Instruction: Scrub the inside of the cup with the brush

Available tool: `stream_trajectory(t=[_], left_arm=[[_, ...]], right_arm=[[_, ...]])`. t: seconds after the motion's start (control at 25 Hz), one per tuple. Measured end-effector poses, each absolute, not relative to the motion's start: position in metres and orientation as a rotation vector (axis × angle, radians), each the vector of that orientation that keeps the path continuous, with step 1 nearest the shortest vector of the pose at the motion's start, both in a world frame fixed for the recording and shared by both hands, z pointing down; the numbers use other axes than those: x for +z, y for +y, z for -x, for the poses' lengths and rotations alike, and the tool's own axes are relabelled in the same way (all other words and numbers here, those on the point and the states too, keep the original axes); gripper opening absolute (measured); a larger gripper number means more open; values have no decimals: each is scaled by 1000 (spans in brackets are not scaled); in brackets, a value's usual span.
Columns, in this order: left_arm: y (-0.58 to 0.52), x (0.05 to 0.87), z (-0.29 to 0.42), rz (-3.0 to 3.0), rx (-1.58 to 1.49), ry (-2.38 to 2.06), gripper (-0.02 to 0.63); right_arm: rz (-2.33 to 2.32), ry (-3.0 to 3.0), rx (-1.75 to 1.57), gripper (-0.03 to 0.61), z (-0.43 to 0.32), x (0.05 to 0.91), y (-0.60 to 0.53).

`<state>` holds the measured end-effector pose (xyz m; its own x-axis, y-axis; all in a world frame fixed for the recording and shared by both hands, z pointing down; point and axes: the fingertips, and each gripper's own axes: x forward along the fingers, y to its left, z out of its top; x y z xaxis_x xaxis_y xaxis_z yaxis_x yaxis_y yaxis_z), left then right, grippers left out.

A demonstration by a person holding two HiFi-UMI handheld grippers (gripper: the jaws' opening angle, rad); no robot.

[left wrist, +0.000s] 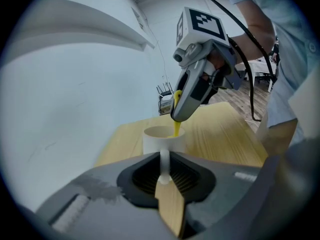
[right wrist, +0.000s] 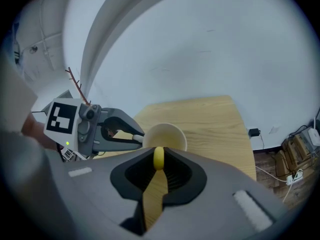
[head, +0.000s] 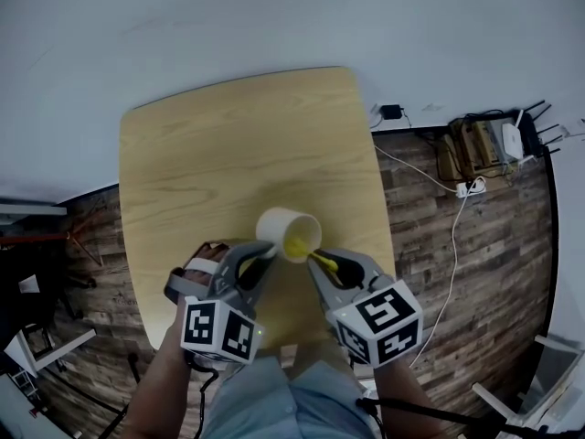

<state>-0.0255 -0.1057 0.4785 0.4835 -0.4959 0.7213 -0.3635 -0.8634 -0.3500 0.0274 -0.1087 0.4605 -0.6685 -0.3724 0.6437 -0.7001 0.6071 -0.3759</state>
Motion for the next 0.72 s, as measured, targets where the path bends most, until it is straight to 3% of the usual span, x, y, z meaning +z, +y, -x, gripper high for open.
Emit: stream_trajectory(t=[0.44,0.72], left_arm=[[-101,482,27,2552,-1340,717,75],[-109,478,27,2554,-1322,753,75]], right_arm=[[-828,-2412,774,39,-10,430,-125],[-887,-2396,676,40,-36,430,-150]])
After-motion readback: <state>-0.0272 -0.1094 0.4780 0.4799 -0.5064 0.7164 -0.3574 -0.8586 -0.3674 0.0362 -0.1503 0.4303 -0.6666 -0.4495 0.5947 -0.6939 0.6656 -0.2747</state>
